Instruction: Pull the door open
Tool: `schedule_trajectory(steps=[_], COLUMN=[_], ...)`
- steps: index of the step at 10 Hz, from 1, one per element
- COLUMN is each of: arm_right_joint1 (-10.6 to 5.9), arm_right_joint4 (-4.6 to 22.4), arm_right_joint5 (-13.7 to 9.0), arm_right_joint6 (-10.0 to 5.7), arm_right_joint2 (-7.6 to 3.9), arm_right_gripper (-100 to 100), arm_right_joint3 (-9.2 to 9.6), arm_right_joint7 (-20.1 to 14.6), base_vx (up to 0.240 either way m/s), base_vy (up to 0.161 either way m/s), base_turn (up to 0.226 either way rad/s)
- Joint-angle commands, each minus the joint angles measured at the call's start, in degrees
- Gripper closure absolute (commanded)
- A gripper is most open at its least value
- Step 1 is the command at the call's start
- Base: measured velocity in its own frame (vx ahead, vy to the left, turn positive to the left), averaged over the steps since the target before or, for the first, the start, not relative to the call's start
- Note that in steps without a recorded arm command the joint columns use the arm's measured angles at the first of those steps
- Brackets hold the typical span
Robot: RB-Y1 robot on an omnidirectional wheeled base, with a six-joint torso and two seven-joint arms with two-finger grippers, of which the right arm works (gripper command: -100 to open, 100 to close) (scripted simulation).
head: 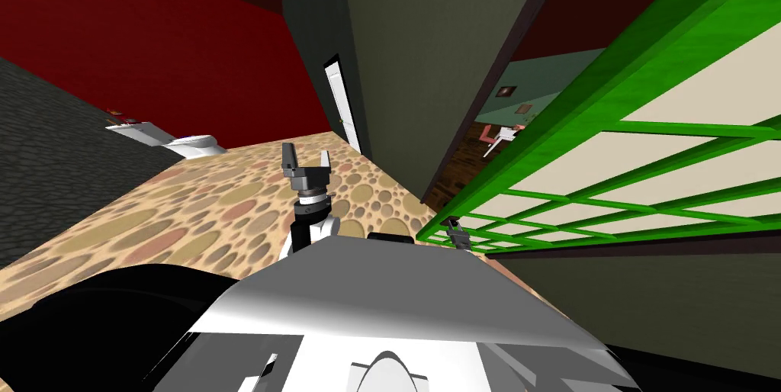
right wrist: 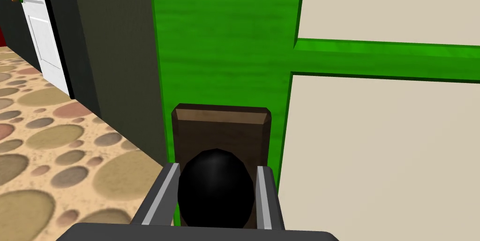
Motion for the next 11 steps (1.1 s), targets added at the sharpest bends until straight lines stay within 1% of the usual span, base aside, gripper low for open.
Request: schedule_trajectory(steps=[1, 2, 3, 4, 11], arm_right_joint1=[0.76, 1.05, 0.88, 1.01, 0.85], arm_right_joint4=[-0.3, -0.1, -0.1, 0.5, 3.6], arm_right_joint5=[0.4, 0.7, 0.5, 0.8, 1.6], arm_right_joint6=[-1.03, -1.75, -1.08, -1.93, -6.05], arm_right_joint2=[-0.51, -0.87, -0.67, -0.9, -2.18], arm_right_gripper=[100, 100, 100, 100, 100], arm_right_joint3=[0.82, 1.26, 0.99, 1.64, 3.81], arm_right_joint7=[-0.6, -1.1, -0.8, -1.4, -4.0], base_vx=[-0.206, -0.197, -0.091, -0.137, -0.206], base_vy=[-0.046, -0.073, -0.037, -0.041, -0.047], base_turn=[0.095, 0.113, 0.034, 0.131, 0.14])
